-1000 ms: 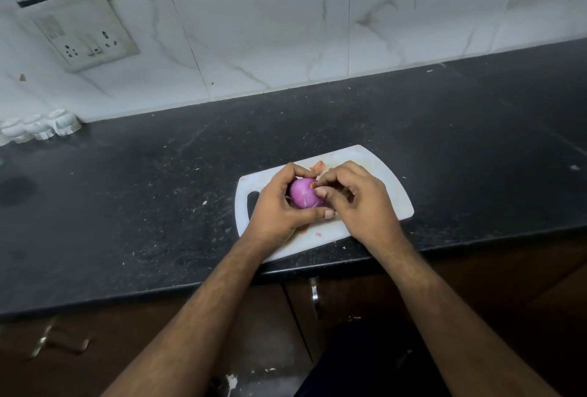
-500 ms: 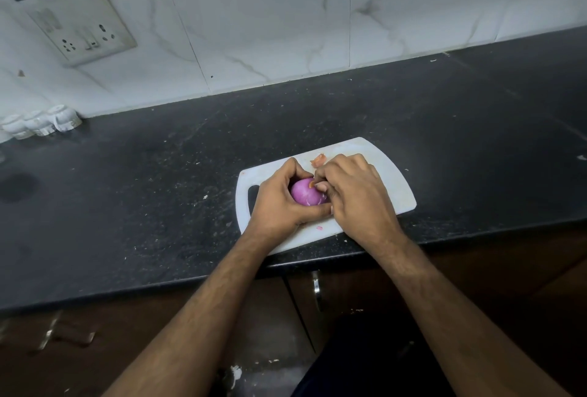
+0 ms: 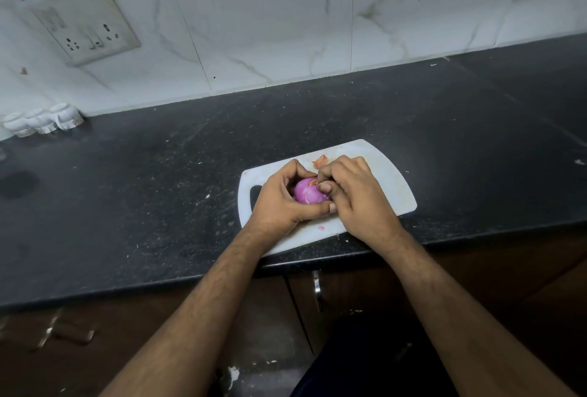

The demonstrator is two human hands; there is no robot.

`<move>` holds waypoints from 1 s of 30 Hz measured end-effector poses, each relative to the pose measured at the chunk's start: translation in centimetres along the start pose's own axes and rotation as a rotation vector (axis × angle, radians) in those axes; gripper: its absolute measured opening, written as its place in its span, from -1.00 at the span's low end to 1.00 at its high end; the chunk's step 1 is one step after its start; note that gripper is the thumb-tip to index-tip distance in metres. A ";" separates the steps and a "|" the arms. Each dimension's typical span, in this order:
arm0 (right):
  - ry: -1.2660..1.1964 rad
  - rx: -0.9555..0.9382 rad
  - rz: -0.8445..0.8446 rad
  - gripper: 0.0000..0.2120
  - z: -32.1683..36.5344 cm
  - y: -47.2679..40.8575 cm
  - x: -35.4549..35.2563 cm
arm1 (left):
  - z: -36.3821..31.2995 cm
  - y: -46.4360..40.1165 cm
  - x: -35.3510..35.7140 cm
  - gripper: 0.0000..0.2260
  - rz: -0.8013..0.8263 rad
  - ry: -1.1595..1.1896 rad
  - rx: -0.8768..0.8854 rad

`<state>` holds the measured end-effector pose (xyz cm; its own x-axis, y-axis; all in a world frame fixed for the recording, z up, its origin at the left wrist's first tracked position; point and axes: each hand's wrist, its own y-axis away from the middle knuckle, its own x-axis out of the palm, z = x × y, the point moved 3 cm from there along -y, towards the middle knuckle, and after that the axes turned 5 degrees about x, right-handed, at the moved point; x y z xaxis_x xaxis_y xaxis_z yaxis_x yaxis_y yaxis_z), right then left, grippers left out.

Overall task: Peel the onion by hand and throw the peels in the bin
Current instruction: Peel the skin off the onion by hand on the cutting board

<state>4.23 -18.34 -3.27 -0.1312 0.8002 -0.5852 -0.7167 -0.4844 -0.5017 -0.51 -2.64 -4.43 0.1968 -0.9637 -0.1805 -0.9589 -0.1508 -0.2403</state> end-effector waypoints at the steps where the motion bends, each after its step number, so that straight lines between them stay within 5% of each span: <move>1: -0.039 0.023 0.018 -0.92 -0.2 -0.1 0.0 | -0.1 0.0 0.1 -0.59 0.020 0.023 -0.005; 12: -0.389 0.257 -0.014 -0.80 -1.6 -0.1 -0.5 | -0.5 0.1 0.0 -0.58 0.019 0.229 -0.108; 30: 0.043 0.042 -0.088 -0.96 0.8 0.2 -0.6 | 0.1 -0.2 0.0 -0.56 0.018 0.059 -0.003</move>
<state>3.61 -18.57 -2.49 -0.0379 0.8224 -0.5676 -0.7525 -0.3972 -0.5254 -0.33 -2.61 -4.51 0.1668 -0.9777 -0.1280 -0.9628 -0.1335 -0.2350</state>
